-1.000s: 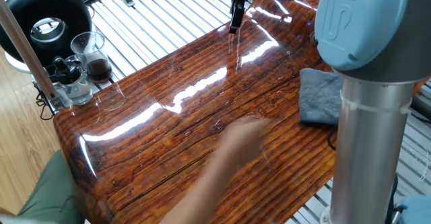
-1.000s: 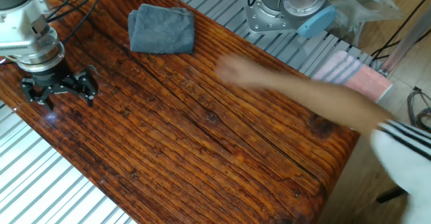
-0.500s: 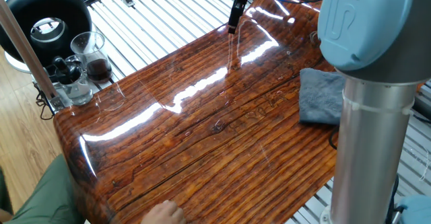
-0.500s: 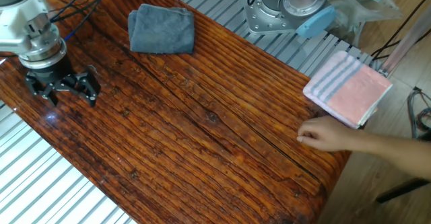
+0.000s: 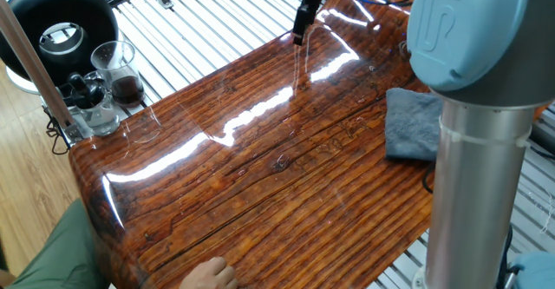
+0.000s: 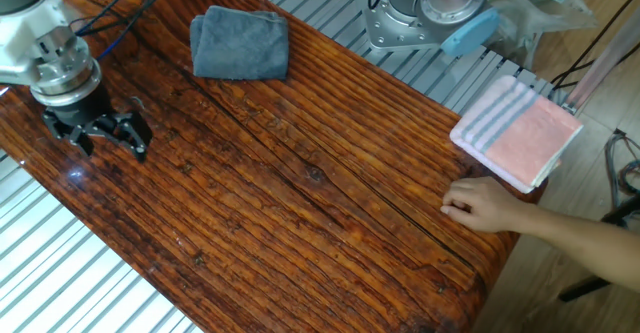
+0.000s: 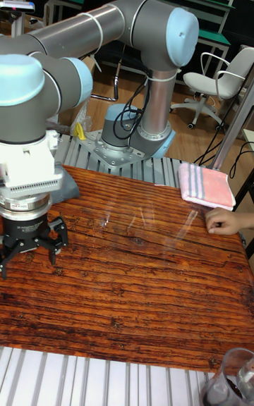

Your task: Clean the table with a cloth

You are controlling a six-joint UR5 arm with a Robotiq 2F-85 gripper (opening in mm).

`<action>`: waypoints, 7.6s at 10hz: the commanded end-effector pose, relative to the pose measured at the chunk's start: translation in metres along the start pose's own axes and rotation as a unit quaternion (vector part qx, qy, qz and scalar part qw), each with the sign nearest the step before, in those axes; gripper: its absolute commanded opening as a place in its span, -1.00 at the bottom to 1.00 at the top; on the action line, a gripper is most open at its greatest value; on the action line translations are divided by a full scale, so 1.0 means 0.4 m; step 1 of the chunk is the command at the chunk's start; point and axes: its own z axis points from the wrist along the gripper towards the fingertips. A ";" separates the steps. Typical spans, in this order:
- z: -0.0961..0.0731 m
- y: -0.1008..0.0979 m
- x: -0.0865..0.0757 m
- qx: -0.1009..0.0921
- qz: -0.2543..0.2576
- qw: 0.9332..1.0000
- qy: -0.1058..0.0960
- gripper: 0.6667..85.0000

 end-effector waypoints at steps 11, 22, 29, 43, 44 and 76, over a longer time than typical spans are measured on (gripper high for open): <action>-0.077 0.127 0.294 -0.029 0.073 0.997 -0.013 0.99; -0.116 0.189 0.574 -0.014 0.085 0.995 -0.057 0.98; -0.105 0.224 0.692 -0.011 0.086 0.996 -0.034 0.87; 0.016 0.243 0.789 -0.024 0.031 0.996 -0.080 1.00; 0.021 0.245 0.789 -0.026 0.039 0.996 -0.080 0.98; 0.098 0.130 0.687 0.035 0.011 0.999 0.023 -0.99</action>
